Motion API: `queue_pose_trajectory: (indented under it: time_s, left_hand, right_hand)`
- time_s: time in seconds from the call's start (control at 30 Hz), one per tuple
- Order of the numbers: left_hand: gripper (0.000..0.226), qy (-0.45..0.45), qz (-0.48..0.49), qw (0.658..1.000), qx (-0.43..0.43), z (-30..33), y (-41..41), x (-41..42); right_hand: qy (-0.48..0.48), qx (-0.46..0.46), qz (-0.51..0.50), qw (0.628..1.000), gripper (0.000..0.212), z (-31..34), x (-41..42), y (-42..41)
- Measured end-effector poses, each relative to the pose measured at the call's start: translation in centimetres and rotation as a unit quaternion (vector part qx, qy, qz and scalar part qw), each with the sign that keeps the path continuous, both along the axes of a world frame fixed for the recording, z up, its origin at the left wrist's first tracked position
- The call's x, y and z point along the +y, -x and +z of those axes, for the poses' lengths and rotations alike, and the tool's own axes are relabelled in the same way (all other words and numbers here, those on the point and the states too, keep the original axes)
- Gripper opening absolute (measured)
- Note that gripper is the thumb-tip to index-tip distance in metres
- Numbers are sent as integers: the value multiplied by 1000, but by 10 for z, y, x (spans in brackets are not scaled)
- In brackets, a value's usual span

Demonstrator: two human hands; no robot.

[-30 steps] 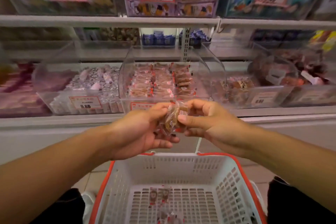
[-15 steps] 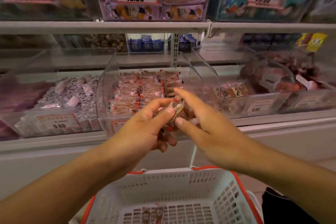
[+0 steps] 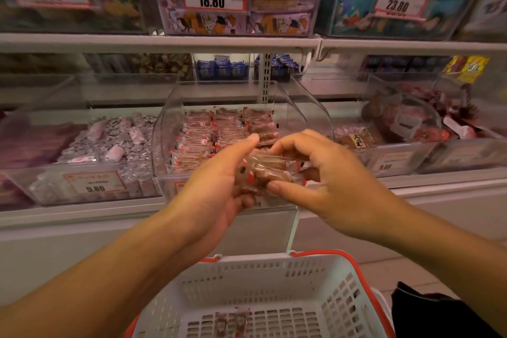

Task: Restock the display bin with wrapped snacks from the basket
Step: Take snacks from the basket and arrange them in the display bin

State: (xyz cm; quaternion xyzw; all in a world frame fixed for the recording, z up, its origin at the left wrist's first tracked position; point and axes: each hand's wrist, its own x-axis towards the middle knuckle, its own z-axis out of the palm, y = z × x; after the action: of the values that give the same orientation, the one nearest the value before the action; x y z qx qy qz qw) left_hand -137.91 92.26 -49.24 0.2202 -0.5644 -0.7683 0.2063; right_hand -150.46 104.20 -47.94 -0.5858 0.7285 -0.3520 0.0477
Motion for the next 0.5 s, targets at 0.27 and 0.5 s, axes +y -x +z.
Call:
queue_pose_trajectory:
  time_s: [0.27,0.5]
  left_hand:
    - [30,205,30,978,-8,0,8,4]
    - [26,653,86,739,-138,6,0,-80]
  right_hand:
    - [-70,168,39,983,39,18,-14,4]
    - [-303,228,-8,925,19,57,-81,60]
